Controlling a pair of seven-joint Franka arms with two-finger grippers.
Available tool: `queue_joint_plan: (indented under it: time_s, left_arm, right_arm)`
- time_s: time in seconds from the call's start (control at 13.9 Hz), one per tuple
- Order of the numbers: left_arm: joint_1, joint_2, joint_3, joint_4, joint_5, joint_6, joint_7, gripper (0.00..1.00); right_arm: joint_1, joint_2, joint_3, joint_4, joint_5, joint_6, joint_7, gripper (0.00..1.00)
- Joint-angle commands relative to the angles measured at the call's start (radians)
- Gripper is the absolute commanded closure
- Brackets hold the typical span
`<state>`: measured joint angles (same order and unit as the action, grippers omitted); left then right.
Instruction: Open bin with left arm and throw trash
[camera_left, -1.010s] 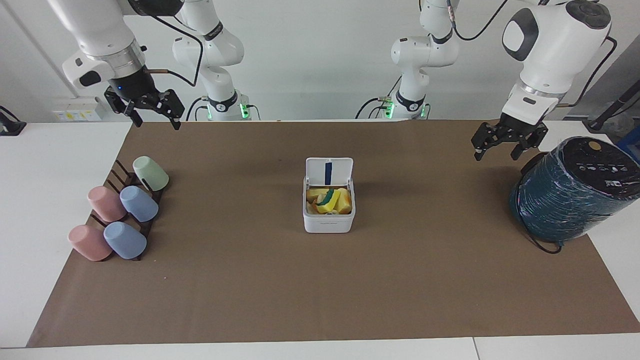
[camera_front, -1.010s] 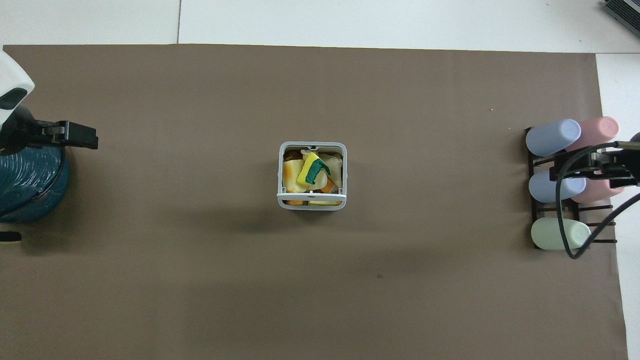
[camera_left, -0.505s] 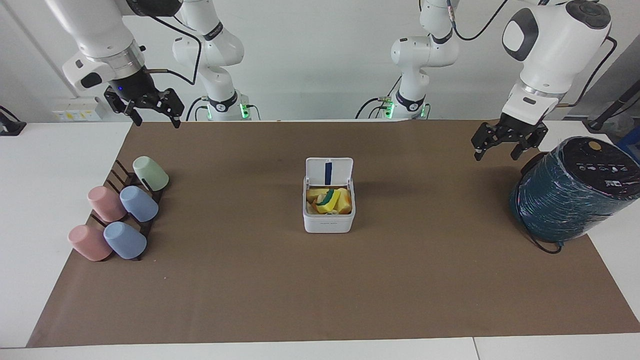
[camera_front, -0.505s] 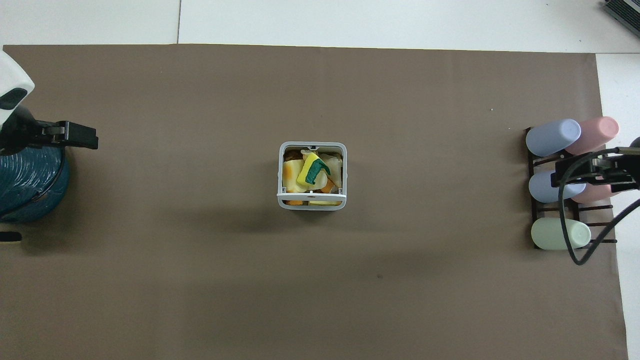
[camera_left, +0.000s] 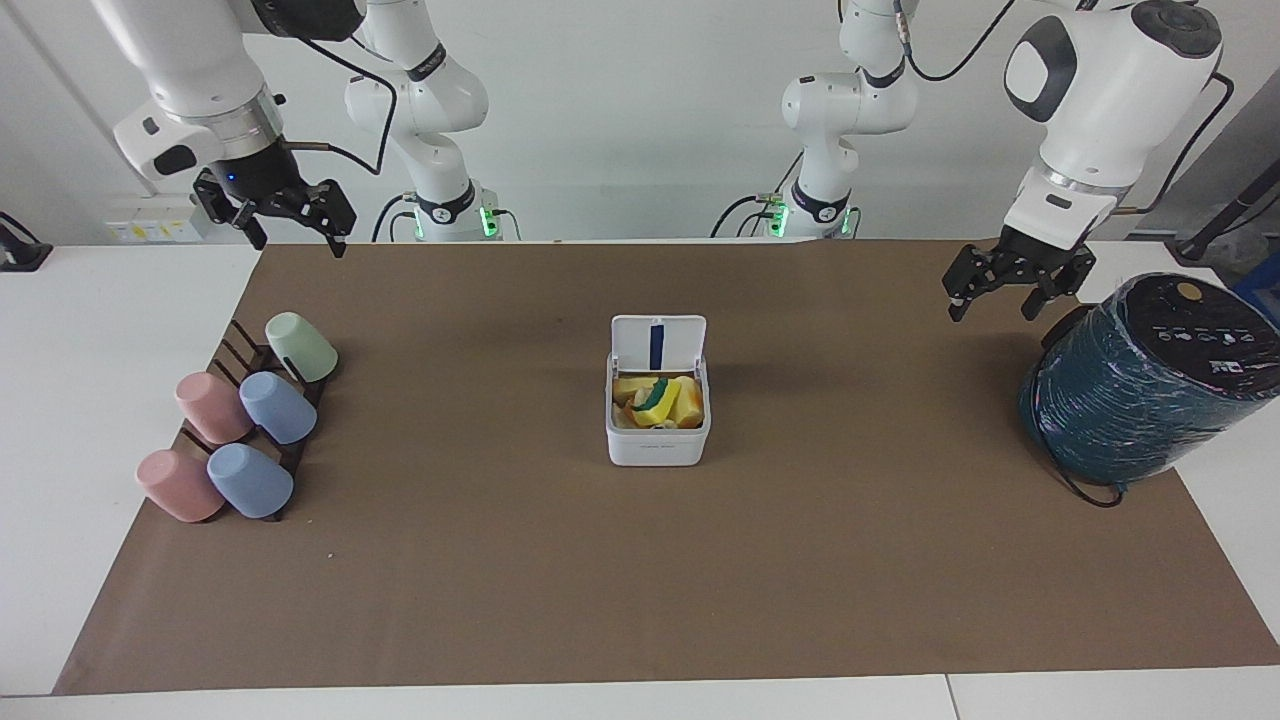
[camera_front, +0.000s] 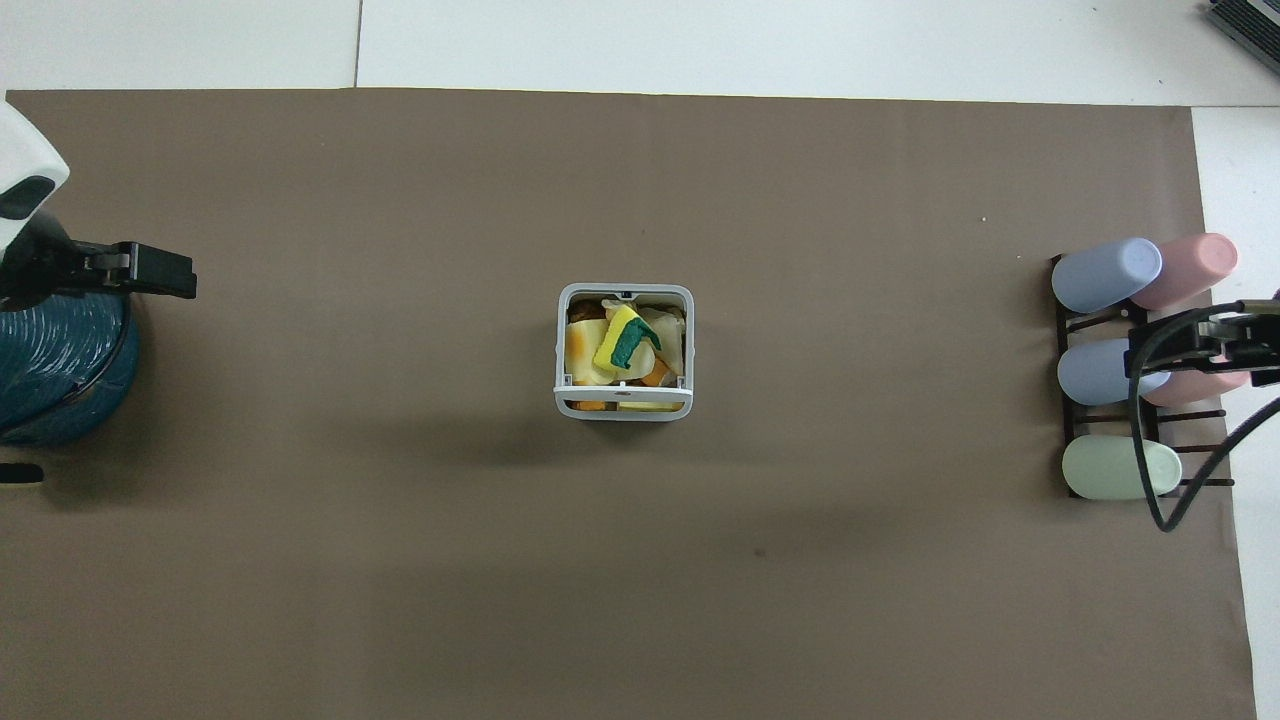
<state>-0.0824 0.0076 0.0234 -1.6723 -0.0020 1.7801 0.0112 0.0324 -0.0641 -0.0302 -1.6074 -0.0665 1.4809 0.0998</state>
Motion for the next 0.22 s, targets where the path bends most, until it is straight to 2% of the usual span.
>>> queue_joint_plan:
  time_s: [0.0, 0.14]
  left_arm:
    - [0.007, -0.029, -0.002, -0.035, -0.012, 0.013, -0.002, 0.0]
    - [0.007, -0.029, -0.002, -0.035, -0.012, 0.013, -0.002, 0.0]
  right_arm:
    - [-0.012, -0.026, 0.006, -0.026, -0.015, 0.004, -0.031, 0.0]
    - [-0.012, -0.025, 0.006, -0.026, -0.01, 0.013, -0.032, 0.0]
